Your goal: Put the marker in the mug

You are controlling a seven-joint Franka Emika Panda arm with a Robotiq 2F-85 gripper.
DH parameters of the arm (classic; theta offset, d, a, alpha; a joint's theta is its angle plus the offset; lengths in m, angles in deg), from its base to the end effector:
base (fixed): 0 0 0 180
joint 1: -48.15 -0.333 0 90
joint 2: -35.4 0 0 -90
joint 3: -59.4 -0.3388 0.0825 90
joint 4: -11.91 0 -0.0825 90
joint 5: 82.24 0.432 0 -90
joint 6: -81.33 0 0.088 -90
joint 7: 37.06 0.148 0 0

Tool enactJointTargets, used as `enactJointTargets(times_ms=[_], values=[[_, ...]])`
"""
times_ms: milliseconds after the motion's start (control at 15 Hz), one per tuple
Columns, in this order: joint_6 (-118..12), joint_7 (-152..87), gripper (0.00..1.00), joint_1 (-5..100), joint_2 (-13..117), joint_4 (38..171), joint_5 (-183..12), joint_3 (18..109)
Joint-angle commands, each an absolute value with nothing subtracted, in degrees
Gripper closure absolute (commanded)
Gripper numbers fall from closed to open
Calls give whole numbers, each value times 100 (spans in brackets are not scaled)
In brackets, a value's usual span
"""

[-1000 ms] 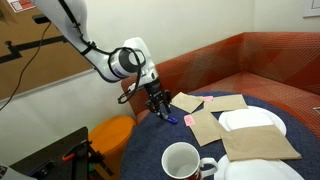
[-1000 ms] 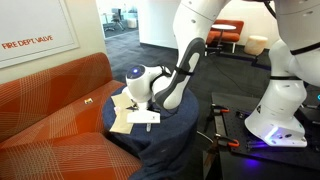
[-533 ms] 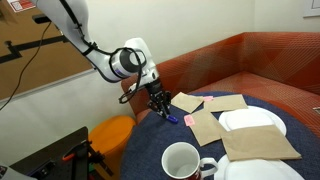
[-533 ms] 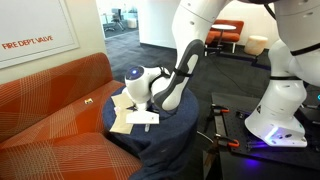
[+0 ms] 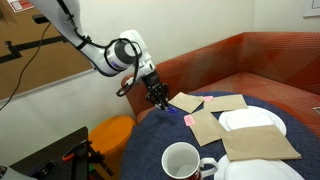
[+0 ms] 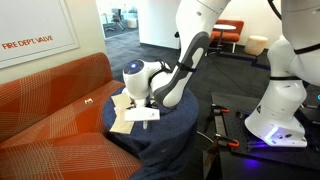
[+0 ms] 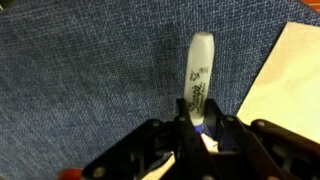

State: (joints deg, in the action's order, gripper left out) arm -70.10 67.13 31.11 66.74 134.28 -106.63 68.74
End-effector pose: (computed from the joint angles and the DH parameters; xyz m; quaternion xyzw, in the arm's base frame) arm 0.5905 0.0751 0.0812 0.7935 -0.5920 0.1027 0.0969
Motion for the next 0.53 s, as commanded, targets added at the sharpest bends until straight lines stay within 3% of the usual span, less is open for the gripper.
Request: enactJointTargets(times_ms=[0,467], values=[[-6628,6409,94,2964,5884,13906,-10859,7033],[-5772,5915,94,3325,4867,14275,-11483,6910]])
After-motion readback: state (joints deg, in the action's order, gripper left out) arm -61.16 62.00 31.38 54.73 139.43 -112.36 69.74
